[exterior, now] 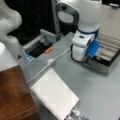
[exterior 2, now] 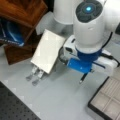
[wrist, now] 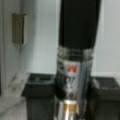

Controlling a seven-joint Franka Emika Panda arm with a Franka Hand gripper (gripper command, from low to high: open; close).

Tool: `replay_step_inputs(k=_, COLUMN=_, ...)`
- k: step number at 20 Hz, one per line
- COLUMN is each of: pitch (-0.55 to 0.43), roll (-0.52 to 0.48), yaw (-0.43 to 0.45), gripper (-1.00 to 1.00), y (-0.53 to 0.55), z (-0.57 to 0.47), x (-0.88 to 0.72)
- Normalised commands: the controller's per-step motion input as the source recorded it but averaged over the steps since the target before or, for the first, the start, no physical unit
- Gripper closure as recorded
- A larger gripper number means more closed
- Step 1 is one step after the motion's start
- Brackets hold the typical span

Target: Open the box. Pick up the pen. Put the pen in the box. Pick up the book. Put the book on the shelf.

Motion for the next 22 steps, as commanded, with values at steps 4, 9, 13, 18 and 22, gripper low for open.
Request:
replay_step_inputs(k=4, pitch=0.11, roll=0.026, yaw=-0.221, gripper=1.0, y=0.3, z=0.12, x=0.01)
replay_step_inputs(k=9, pitch=0.109, roll=0.037, yaw=-0.255, gripper=1.0, y=0.28, z=0.09, x=0.04)
replay_step_inputs(k=13, pitch=0.105, roll=0.022, yaw=-0.228, gripper=1.0, y=0.43, z=0.05, x=0.08)
replay_step_inputs(k=18, pitch=0.066, roll=-0.001, yaw=-0.14, gripper=1.0, y=0.55, z=-0.08, x=0.16)
replay_step_inputs(k=22, pitch=0.058, roll=-0.036, yaw=-0.066, gripper=1.0, y=0.48, z=-0.1, x=0.16)
